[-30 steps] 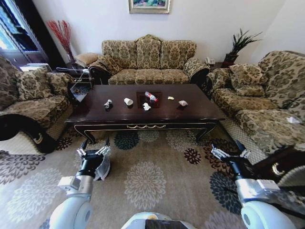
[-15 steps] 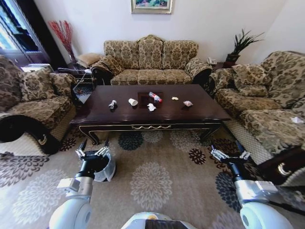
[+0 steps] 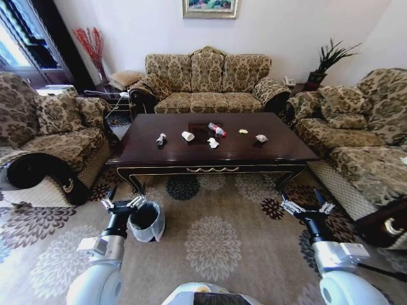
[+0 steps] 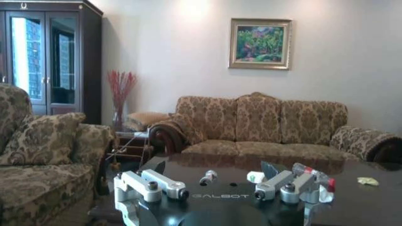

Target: Move to the front of the table and place the trash on the table into the trash bin.

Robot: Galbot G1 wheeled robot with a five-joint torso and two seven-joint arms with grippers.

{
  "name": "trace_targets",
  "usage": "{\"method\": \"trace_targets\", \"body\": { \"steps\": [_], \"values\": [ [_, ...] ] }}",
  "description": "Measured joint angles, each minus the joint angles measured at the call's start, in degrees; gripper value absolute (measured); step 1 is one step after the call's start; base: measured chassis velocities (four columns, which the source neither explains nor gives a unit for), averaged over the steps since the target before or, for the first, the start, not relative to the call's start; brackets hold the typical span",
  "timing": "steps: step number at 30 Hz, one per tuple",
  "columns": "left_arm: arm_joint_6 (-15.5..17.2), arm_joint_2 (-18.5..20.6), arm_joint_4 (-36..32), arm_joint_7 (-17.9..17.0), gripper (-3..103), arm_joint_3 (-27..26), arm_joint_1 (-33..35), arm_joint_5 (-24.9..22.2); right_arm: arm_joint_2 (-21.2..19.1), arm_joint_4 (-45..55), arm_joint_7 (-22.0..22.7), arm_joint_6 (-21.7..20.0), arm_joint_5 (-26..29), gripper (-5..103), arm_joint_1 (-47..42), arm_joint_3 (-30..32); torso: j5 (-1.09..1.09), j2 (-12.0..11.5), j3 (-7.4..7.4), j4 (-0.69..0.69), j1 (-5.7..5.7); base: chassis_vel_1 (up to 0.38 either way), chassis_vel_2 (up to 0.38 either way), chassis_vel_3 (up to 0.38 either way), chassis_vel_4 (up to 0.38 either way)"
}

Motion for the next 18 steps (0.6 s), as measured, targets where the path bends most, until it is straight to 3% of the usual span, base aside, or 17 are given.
{"method": "trace_targets", "body": {
  "steps": [18],
  "values": [
    [-1.2, 0.0, 0.9, -0.4, 100, -0.1, 0.2, 0.3, 0.4, -0.1, -0.1, -0.2, -1.2, 100, 0.0, -1.2, 0.0, 0.0, 0.0, 0.0, 0.0, 0.119, 0.119, -0.126, -0.122]
  ]
}}
